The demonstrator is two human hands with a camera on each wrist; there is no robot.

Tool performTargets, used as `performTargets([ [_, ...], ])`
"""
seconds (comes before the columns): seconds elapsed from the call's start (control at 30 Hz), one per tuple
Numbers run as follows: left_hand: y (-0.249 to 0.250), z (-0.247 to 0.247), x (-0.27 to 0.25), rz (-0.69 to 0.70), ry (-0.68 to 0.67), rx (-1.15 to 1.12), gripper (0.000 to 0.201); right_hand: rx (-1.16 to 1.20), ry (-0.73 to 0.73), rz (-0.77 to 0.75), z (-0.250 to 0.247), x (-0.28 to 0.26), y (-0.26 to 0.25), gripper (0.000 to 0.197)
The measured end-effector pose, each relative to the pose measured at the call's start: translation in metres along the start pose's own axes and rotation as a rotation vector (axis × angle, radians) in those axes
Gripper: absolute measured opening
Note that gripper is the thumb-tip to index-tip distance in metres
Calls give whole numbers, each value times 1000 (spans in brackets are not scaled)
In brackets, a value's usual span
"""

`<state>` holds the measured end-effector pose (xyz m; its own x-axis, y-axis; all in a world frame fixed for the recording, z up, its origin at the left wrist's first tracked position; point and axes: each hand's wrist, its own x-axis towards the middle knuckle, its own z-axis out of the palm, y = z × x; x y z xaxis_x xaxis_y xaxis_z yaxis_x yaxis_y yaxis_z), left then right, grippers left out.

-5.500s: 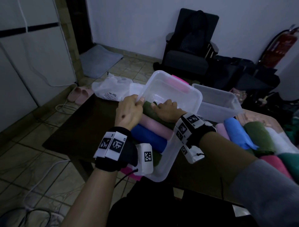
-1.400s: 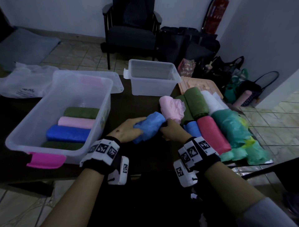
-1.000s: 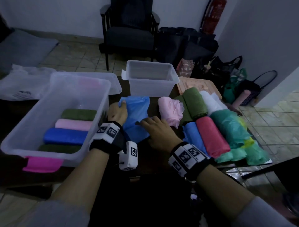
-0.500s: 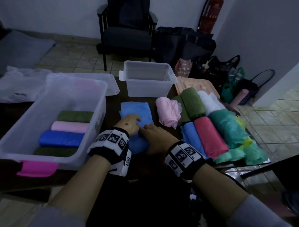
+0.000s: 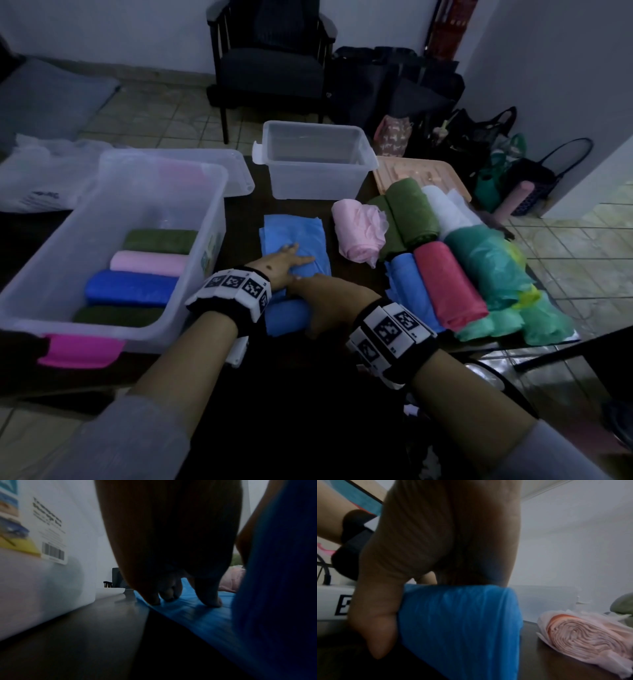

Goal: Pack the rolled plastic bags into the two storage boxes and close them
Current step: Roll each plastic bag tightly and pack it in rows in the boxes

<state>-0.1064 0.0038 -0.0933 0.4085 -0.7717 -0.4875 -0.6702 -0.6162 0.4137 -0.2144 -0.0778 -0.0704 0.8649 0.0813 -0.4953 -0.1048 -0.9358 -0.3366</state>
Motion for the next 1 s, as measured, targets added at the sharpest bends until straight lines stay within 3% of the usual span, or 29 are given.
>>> performTargets([
  [0.37,-8,6,-3,52,91,-112,58,231,117,-98,7,-7,11,61],
  [0.57,-9,3,-12,2,238,-241,55,184,140,-105,3,-1,12,43],
  [0.7,3,-1,-31,-4,463,-272,29,101,129,-67,1,6,22,57],
  [0.83,3,1,-52,-99,426,-338,13,145,93,-44,-4,10,27,59],
  [1.0,-6,12,-67,-12,258,-323,43,325,228,-9,2,12,33,44],
])
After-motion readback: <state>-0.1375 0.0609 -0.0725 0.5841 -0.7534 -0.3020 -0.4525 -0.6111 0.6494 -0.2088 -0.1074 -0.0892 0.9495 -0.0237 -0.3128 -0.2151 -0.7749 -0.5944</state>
